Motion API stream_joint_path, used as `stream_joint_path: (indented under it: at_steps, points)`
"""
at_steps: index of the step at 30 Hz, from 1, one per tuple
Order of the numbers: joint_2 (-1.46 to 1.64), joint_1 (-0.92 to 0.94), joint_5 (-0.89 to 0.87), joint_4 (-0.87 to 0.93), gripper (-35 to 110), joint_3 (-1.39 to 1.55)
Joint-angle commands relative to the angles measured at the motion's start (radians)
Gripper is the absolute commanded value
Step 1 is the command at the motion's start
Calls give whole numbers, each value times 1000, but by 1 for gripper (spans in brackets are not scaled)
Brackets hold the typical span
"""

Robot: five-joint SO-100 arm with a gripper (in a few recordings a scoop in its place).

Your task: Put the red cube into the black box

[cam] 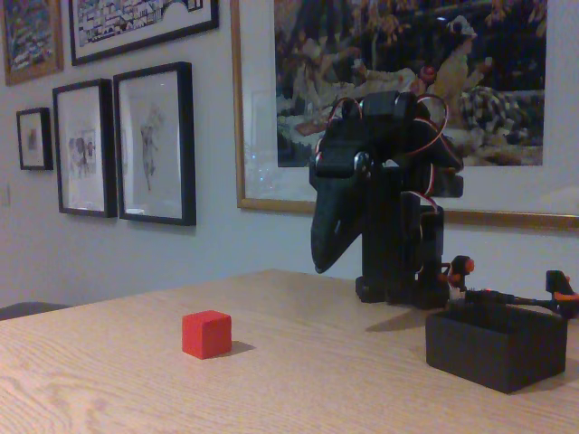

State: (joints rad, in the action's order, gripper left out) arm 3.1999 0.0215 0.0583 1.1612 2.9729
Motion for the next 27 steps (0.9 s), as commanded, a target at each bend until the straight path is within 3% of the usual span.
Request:
stream_joint_path:
  at_steps: [1,11,18,27]
  points:
    - [-181,23,63,-57,-4,-98]
    - [-770,-167,-29,-103,5,-534]
    - [-1034,-146,-94,-104,14,-673]
    - [-1281,-140,-3,-149,26,-756]
